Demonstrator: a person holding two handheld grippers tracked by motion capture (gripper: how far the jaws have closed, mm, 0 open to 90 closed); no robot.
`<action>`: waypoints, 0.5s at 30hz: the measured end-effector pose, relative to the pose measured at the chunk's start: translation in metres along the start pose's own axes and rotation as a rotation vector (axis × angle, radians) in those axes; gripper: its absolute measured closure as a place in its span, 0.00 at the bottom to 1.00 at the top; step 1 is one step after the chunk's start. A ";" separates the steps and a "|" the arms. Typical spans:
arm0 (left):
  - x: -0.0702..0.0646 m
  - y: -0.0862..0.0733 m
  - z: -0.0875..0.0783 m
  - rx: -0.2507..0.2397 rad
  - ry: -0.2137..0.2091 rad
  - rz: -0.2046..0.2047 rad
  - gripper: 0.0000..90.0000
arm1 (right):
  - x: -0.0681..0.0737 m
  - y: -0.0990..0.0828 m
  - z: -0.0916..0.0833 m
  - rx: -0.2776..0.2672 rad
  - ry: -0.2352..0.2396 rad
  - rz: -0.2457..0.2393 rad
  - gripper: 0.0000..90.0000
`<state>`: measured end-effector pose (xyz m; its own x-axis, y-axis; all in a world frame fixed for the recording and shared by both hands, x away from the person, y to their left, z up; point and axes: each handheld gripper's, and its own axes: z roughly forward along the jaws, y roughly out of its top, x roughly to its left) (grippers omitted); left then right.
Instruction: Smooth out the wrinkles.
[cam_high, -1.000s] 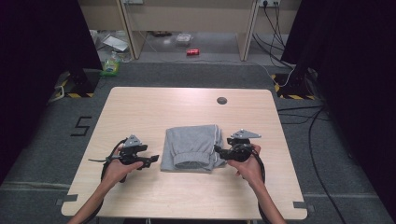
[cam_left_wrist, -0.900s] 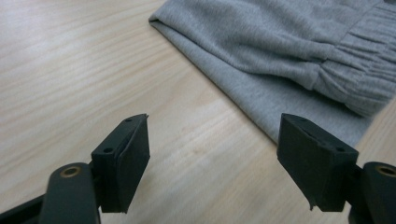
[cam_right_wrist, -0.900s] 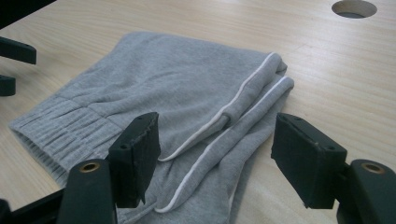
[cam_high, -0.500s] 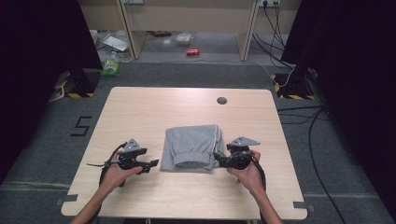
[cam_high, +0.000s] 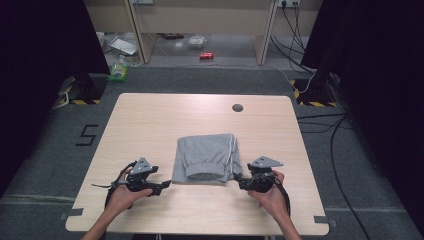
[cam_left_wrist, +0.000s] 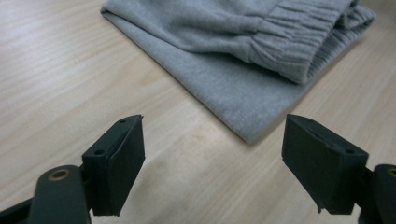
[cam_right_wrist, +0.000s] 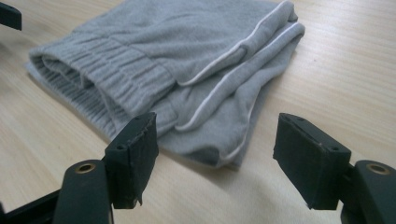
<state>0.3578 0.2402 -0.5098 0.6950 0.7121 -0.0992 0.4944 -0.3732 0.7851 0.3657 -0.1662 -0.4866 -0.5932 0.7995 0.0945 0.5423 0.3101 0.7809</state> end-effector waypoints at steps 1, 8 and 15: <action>-0.001 -0.002 0.000 0.005 -0.004 0.000 0.23 | 0.000 -0.001 -0.002 -0.001 0.003 -0.003 0.34; -0.005 -0.016 -0.007 0.018 -0.004 -0.006 0.19 | 0.006 -0.012 -0.013 0.007 0.007 -0.009 0.31; -0.014 -0.026 -0.011 0.040 0.006 0.028 0.18 | 0.008 -0.023 -0.017 0.042 -0.004 -0.012 0.27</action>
<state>0.3294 0.2467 -0.5222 0.7058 0.7046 -0.0740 0.4956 -0.4164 0.7622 0.3386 -0.1759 -0.4934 -0.5971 0.7979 0.0826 0.5600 0.3409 0.7551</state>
